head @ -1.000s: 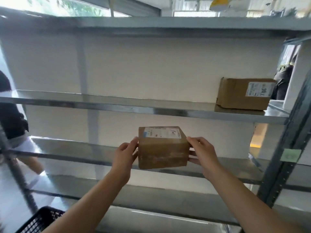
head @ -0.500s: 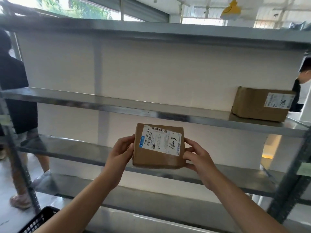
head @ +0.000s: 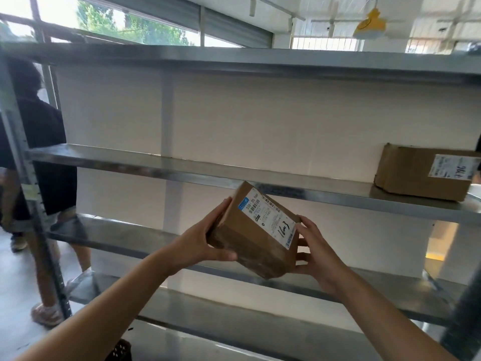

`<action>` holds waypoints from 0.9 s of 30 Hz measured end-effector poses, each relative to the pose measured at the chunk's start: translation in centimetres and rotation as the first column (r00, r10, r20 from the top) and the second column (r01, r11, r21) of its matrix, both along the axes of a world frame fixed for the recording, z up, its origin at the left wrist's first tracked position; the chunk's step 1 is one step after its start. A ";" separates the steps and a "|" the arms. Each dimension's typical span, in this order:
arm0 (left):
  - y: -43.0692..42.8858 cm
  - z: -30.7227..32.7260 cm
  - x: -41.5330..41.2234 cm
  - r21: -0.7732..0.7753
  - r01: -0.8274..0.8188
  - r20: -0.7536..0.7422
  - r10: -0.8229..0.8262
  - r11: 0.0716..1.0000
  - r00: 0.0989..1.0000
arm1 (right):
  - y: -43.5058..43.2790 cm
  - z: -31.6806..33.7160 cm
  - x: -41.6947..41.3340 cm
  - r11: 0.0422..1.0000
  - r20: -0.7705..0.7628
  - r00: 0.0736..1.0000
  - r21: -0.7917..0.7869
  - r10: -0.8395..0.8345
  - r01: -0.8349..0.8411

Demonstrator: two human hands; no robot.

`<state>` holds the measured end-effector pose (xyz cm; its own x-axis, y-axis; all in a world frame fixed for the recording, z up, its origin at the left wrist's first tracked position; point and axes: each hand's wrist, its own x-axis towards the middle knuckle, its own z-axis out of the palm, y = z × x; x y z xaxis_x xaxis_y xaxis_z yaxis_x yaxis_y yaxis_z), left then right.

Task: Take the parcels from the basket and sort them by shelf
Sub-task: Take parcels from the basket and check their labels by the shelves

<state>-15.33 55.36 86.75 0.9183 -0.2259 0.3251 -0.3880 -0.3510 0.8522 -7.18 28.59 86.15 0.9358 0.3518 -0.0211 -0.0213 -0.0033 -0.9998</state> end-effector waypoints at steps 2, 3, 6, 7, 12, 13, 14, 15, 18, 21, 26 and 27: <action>0.5 -0.3 0.2 -0.013 -0.052 0.046 0.052 0.999 0.998 | 0.6 0.0 0.0 1.000 0.002 1.000 0.022 -0.006 0.006; 0.7 -0.6 0.3 -0.037 -0.072 0.065 0.074 0.997 0.995 | 0.9 0.0 0.1 1.000 0.006 1.000 0.030 -0.008 0.007; 1.5 -1.6 0.4 -0.118 -0.155 0.133 0.170 0.981 0.976 | 2.2 0.0 0.2 0.999 0.020 1.000 0.041 -0.015 0.014; 1.6 -1.8 0.4 -0.154 -0.212 0.155 0.236 0.965 0.959 | 2.7 -0.1 0.2 0.999 0.031 0.999 0.037 -0.023 0.021; 4.0 -3.3 -0.1 -0.254 -0.428 0.220 0.483 0.867 0.848 | 6.4 -0.7 0.1 1.000 0.049 0.999 -0.005 -0.022 0.023; 5.0 -3.8 -0.5 -0.282 -0.432 0.216 0.495 0.857 0.841 | 7.4 -0.9 0.1 0.999 0.060 0.998 -0.022 -0.024 0.026; 6.0 -4.2 -1.1 -0.340 -0.433 0.186 0.511 0.835 0.839 | 8.4 -1.1 0.1 0.999 0.076 0.997 -0.043 -0.027 0.030; 7.1 -4.6 -1.7 -0.423 -0.437 0.137 0.532 0.794 0.835 | 9.4 -1.5 0.0 0.998 0.089 0.996 -0.058 -0.023 0.028; 10.2 -5.8 -3.4 -0.535 -0.492 0.050 0.607 0.687 0.793 | 13.2 -3.3 -0.6 0.997 0.065 0.997 -0.064 0.046 -0.042; 12.7 -7.1 -5.3 -0.497 -0.579 0.023 0.676 0.647 0.736 | 17.2 -4.9 -1.7 0.989 0.053 0.990 -0.077 0.134 -0.130; 14.9 -8.9 -6.7 -0.435 -0.754 -0.050 0.823 0.492 0.566 | 23.8 -6.7 -2.1 0.975 0.104 0.969 -0.048 0.222 -0.218; 15.3 -9.2 -6.7 -0.430 -0.771 -0.049 0.840 0.470 0.540 | 25.0 -7.0 -1.9 0.965 0.105 0.960 -0.043 0.260 -0.257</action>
<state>-22.04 70.63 77.59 0.5600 0.7533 0.3450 -0.2274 -0.2607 0.9383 -9.10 53.59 79.15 0.8101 0.5830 0.0620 0.0929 -0.0232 -0.9954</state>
